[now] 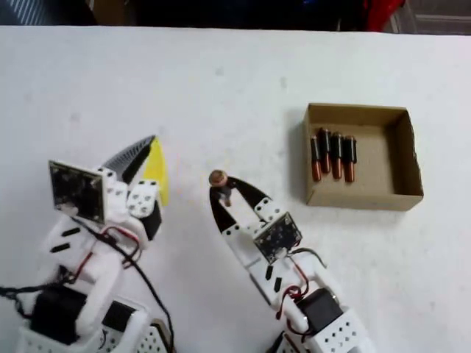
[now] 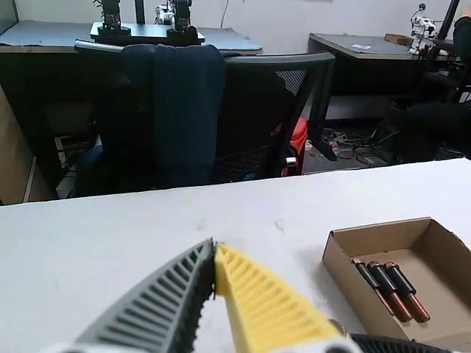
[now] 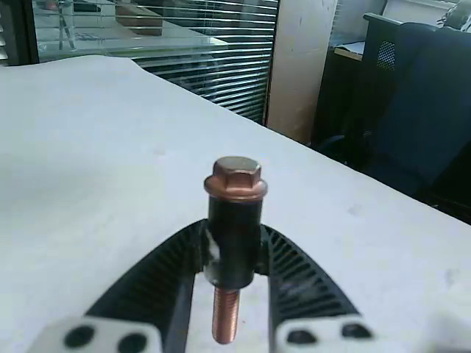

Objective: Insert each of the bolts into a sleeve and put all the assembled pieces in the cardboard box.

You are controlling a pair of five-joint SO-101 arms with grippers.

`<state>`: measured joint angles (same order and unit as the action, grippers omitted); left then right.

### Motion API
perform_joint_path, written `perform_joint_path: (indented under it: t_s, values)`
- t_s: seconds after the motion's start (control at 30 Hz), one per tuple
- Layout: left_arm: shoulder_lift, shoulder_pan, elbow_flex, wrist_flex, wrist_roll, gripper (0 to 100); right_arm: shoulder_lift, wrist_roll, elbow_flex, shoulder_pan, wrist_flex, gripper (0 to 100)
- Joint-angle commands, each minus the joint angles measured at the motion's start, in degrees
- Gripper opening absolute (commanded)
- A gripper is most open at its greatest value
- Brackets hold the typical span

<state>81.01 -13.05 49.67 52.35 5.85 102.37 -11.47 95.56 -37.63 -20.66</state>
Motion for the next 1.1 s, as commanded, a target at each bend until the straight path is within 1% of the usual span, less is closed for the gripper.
perform_joint_path:
  t_s: [0.0, 0.17, 0.47, 0.57, 0.63, 0.7, 0.87, 0.97, 1.07]
  values:
    - [0.48, 0.48, -6.77, 4.66, -0.62, 2, 0.66, -0.79, 1.05, 0.31, 1.54, 1.6]
    - [4.35, 0.48, -11.43, 9.49, -0.62, 2, 0.66, -0.79, 1.23, 1.27, 1.54, 1.6]
    - [19.3, 0.48, -6.07, 13.27, -0.79, 2, 0.48, -0.79, 1.23, 2.07, 1.45, 1.6]
    - [22.46, 3.74, -5.45, 14.33, -0.79, 2, 0.48, -0.79, 1.23, 2.07, 1.01, 1.6]
    - [23.25, 7.43, -5.19, 14.68, -1.32, 2, 0.66, -0.79, 1.23, 2.07, -0.22, 1.6]
    - [23.25, 9.19, -5.19, 16.35, -3.52, 2, 0.75, -0.79, 1.23, 2.07, -0.4, 1.6]
    - [23.25, 9.89, -5.63, 20.31, -4.66, 2, 0.75, -0.79, 1.23, 2.07, -0.48, 1.6]
    - [23.34, 9.89, -5.63, 20.4, -4.66, 2, 0.75, -0.79, 1.23, 2.15, -0.48, 1.6]
    - [23.34, 9.89, -5.63, 20.57, -4.57, 2, 0.75, -0.79, 1.23, 3.82, -0.48, 1.6]
